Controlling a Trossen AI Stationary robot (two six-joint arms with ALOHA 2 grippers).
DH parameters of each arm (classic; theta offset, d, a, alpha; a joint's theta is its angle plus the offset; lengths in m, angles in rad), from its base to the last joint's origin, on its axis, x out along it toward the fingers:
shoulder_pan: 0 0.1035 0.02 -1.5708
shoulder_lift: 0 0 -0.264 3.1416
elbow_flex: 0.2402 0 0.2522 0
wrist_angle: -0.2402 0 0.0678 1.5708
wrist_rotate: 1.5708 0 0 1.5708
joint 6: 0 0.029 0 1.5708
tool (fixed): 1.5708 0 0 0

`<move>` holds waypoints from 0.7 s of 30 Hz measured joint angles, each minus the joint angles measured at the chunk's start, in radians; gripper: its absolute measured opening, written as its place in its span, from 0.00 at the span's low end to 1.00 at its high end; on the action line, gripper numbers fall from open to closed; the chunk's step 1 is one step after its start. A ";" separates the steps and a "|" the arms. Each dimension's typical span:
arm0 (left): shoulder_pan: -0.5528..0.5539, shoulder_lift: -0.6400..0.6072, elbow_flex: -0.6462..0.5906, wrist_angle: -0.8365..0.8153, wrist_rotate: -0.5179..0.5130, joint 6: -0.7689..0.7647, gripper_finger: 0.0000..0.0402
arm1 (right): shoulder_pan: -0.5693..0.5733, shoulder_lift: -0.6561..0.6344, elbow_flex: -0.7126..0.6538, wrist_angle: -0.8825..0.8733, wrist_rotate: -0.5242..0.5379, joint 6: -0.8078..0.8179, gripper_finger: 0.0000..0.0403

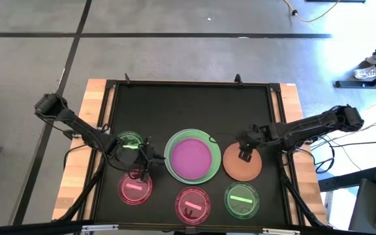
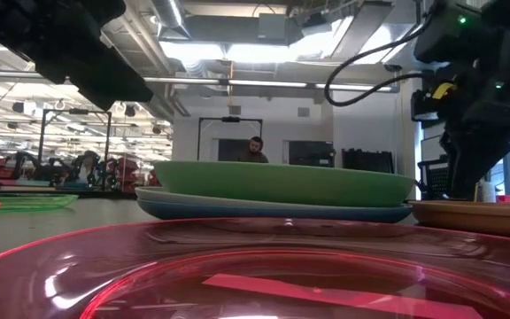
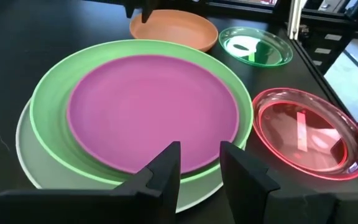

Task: Stack plastic plates
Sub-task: Stack the orange plate on top of the purple plate

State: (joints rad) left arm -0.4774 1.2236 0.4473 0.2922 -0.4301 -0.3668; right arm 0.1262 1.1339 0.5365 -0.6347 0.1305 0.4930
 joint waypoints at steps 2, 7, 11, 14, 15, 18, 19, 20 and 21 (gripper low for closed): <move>0.000 0.000 0.000 0.003 0.000 -0.003 0.26 | -0.012 0.000 -0.021 0.038 -0.039 -0.012 0.38; 0.000 0.000 0.000 0.004 -0.001 -0.016 0.26 | -0.022 0.000 -0.081 0.095 -0.088 -0.022 0.36; 0.000 0.000 0.000 0.004 -0.011 -0.016 0.26 | -0.022 0.000 -0.085 0.095 -0.086 -0.024 0.24; 0.000 0.000 0.000 0.004 -0.029 -0.016 0.26 | -0.022 0.000 -0.085 0.096 -0.081 -0.040 0.10; 0.000 0.000 0.000 0.004 -0.031 -0.016 0.26 | -0.022 0.000 -0.085 0.096 -0.079 -0.052 0.05; 0.000 0.000 0.000 0.004 -0.032 -0.016 0.26 | -0.022 0.000 -0.085 0.096 -0.065 -0.074 0.02; 0.000 0.000 0.000 0.004 -0.032 -0.016 0.26 | -0.022 0.000 -0.085 0.095 -0.060 -0.080 0.03; 0.000 0.000 0.000 0.004 -0.032 -0.016 0.26 | -0.022 0.000 -0.083 0.090 -0.053 -0.083 0.04; 0.000 0.000 0.000 0.004 -0.032 -0.016 0.26 | -0.022 0.000 -0.078 0.080 -0.047 -0.088 0.04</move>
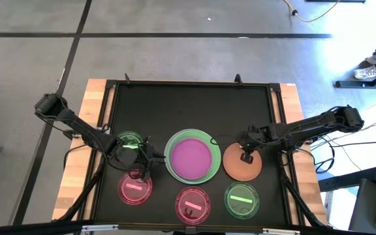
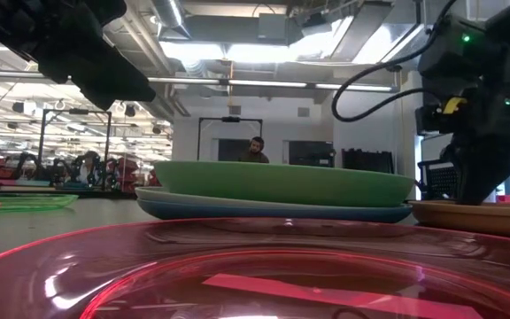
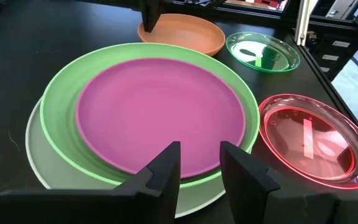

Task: Stack plastic plates
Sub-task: Stack the orange plate on top of the purple plate

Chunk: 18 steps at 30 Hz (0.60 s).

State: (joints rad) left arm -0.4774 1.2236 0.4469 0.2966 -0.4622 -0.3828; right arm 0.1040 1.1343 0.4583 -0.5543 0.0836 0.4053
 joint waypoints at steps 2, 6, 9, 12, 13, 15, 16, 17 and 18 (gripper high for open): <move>0.000 0.000 0.000 0.002 0.000 0.000 0.26 | 0.000 -0.002 0.017 -0.006 0.003 -0.020 0.02; 0.000 0.000 0.000 0.004 0.000 0.000 0.26 | 0.000 -0.012 0.063 -0.023 0.003 -0.049 0.01; 0.000 0.000 0.000 0.005 -0.003 0.000 0.26 | 0.000 -0.022 0.105 -0.049 0.004 -0.076 0.00; 0.000 0.000 0.000 0.006 -0.014 -0.004 0.26 | 0.000 -0.021 0.138 -0.091 0.036 -0.066 0.01; 0.000 0.000 0.000 0.005 -0.018 -0.006 0.26 | 0.000 -0.021 0.142 -0.105 0.038 -0.056 0.01; 0.000 0.000 0.000 0.007 -0.019 -0.008 0.26 | 0.000 -0.021 0.143 -0.142 0.040 -0.027 0.01; 0.000 0.000 0.000 0.006 -0.019 -0.008 0.26 | -0.004 -0.021 0.143 -0.168 0.043 -0.004 0.01; 0.000 0.000 0.000 0.006 -0.019 -0.008 0.26 | -0.013 -0.021 0.143 -0.194 0.041 0.026 0.02; 0.000 0.000 0.000 0.006 -0.019 -0.008 0.26 | -0.019 -0.021 0.143 -0.221 0.039 0.054 0.02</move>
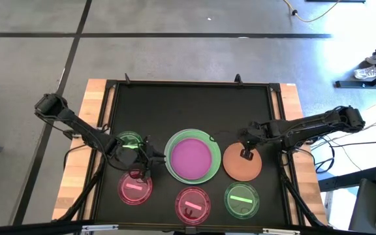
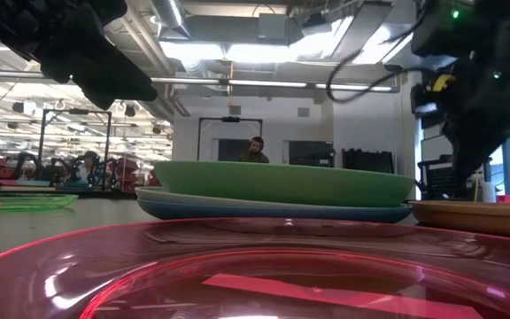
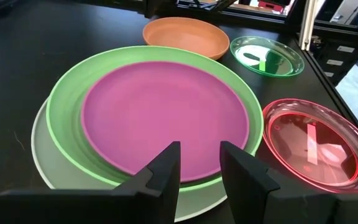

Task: Stack plastic plates
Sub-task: Stack the orange plate on top of the purple plate

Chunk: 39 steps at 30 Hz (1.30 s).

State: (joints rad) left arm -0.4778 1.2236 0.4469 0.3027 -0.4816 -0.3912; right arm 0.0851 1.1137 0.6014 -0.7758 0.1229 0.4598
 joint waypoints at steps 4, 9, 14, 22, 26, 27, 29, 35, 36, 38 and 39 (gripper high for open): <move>0.000 0.000 0.000 0.000 -0.001 0.000 0.26 | -0.019 0.000 0.000 -0.093 -0.003 0.054 0.12; 0.000 0.000 0.000 0.000 -0.002 -0.001 0.26 | -0.050 0.001 -0.011 -0.098 -0.056 0.054 0.31; 0.000 0.000 0.000 -0.001 -0.001 0.000 0.26 | -0.082 0.001 -0.074 -0.044 -0.066 0.029 0.44; 0.000 0.000 0.000 -0.002 -0.008 -0.001 0.26 | -0.105 0.015 -0.118 0.031 -0.092 0.042 0.34; 0.000 0.000 0.000 -0.002 -0.009 -0.001 0.26 | -0.105 0.037 -0.119 0.037 -0.099 0.044 0.16; 0.000 0.000 0.000 -0.002 -0.009 -0.001 0.26 | -0.105 0.040 -0.119 0.039 -0.098 0.040 0.11; 0.000 0.000 0.000 -0.002 -0.009 0.000 0.26 | -0.105 0.042 -0.118 0.043 -0.098 0.030 0.03; 0.000 0.000 0.000 -0.002 -0.009 0.000 0.26 | -0.105 0.042 -0.109 0.009 -0.027 0.039 0.05; 0.000 0.000 0.000 -0.002 -0.009 0.000 0.26 | -0.105 0.041 -0.101 0.000 -0.022 0.040 0.04; 0.000 0.000 0.000 -0.002 -0.009 0.000 0.26 | -0.105 0.034 -0.076 -0.025 -0.018 0.040 0.02; 0.000 0.000 0.000 -0.002 -0.011 0.000 0.26 | -0.105 0.033 -0.061 -0.048 -0.018 0.040 0.01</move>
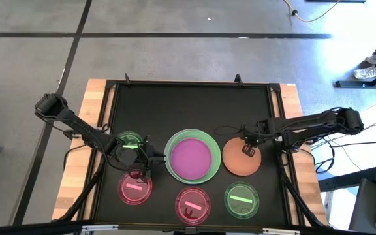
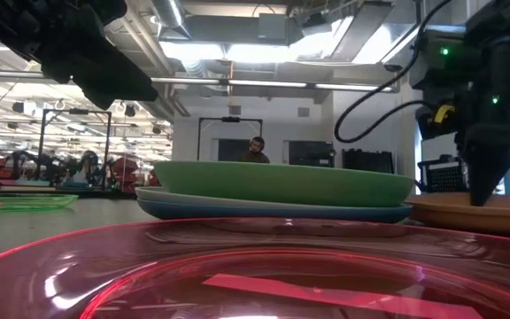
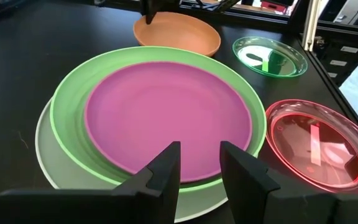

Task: Stack plastic plates
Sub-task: Stack the orange plate on top of the purple plate

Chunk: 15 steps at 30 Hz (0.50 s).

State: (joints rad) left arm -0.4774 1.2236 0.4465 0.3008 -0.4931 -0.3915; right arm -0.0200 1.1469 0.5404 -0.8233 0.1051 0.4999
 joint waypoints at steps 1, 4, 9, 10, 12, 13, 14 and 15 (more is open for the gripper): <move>0.000 0.000 0.000 0.000 -0.004 0.000 0.26 | 0.000 0.000 0.017 -0.029 0.003 0.001 0.01; 0.000 0.000 0.000 0.000 -0.014 0.000 0.26 | 0.000 0.000 0.074 -0.125 0.034 0.001 0.02; 0.000 0.000 0.000 0.000 -0.014 0.000 0.26 | 0.000 0.000 0.176 -0.228 0.047 -0.014 0.01; 0.000 0.000 0.000 0.000 -0.014 0.000 0.26 | 0.000 0.000 0.197 -0.242 0.048 -0.025 0.01; 0.000 0.000 0.000 0.000 -0.016 -0.001 0.26 | 0.000 0.000 0.239 -0.259 0.051 -0.047 0.00; 0.000 0.000 0.000 0.000 -0.016 -0.001 0.26 | 0.000 0.000 0.257 -0.259 0.050 -0.062 0.00; 0.000 0.000 0.000 0.000 -0.016 -0.001 0.26 | 0.000 0.000 0.276 -0.259 0.050 -0.072 0.00; 0.000 0.000 0.000 0.000 -0.016 -0.001 0.26 | 0.000 0.000 0.295 -0.260 0.048 -0.085 0.00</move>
State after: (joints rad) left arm -0.4774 1.2236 0.4465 0.3008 -0.5093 -0.3926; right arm -0.0200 1.1469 0.8352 -1.0830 0.1534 0.4148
